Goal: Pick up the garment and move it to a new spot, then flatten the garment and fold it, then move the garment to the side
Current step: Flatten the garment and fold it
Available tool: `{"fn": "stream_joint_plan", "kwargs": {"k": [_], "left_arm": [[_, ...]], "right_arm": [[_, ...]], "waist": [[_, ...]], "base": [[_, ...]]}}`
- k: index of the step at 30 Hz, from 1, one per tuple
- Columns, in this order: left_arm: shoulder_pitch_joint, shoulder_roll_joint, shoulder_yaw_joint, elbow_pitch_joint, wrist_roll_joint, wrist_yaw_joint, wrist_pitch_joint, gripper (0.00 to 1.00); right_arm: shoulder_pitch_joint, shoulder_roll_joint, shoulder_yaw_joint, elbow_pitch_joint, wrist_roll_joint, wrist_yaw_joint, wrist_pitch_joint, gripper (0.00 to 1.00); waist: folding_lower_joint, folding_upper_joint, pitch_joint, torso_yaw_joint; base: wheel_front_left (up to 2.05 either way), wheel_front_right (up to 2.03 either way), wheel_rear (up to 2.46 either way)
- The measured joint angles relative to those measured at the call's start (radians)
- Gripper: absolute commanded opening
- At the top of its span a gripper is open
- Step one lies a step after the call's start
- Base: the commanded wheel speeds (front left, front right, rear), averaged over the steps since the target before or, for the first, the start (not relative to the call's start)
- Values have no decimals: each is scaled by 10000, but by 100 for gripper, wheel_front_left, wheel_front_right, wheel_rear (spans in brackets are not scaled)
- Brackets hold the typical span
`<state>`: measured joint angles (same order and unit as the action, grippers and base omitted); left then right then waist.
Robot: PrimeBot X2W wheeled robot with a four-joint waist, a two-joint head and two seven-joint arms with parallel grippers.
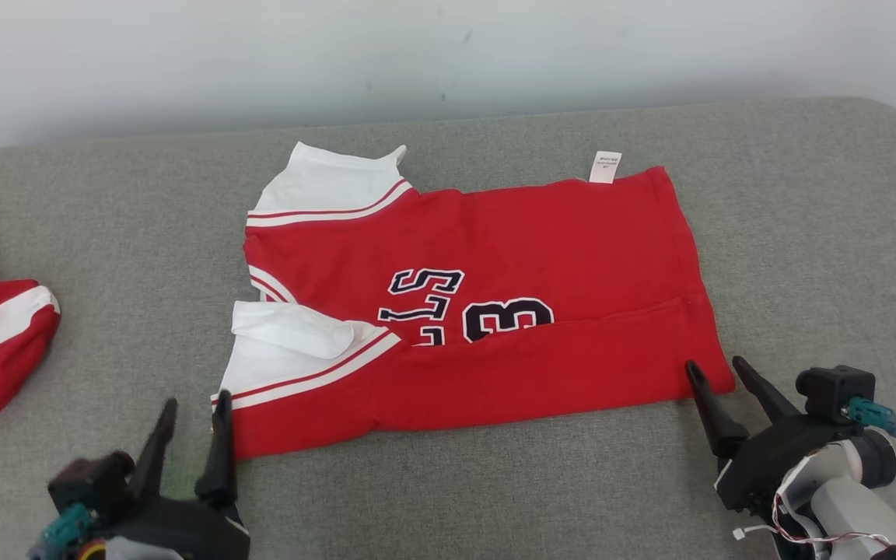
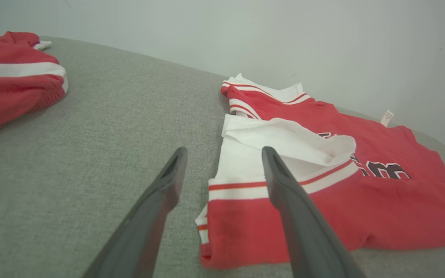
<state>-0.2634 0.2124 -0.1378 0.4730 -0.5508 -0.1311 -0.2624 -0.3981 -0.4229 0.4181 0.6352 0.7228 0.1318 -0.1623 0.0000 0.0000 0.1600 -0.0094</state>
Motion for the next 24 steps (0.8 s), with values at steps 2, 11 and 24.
{"fn": "stream_joint_plan", "kwargs": {"k": [2,11,24], "left_arm": [[366,-184,13,-105,90,0,0,100],[583,-435,-251,240,314,0,0,100],[-430,-571,-550,1990,-221,0,-4,9]], "right_arm": [[107,0,-123,90,-313,0,-153,100],[-48,209,-732,779,-1258,0,-359,100],[-665,1124,-1248,2061,-2194,0,-435,7]], "waist": [[0,0,24,48],[0,0,129,182],[0,0,348,97]], "base": [[0,0,0],[0,0,0],[0,0,0]]}}
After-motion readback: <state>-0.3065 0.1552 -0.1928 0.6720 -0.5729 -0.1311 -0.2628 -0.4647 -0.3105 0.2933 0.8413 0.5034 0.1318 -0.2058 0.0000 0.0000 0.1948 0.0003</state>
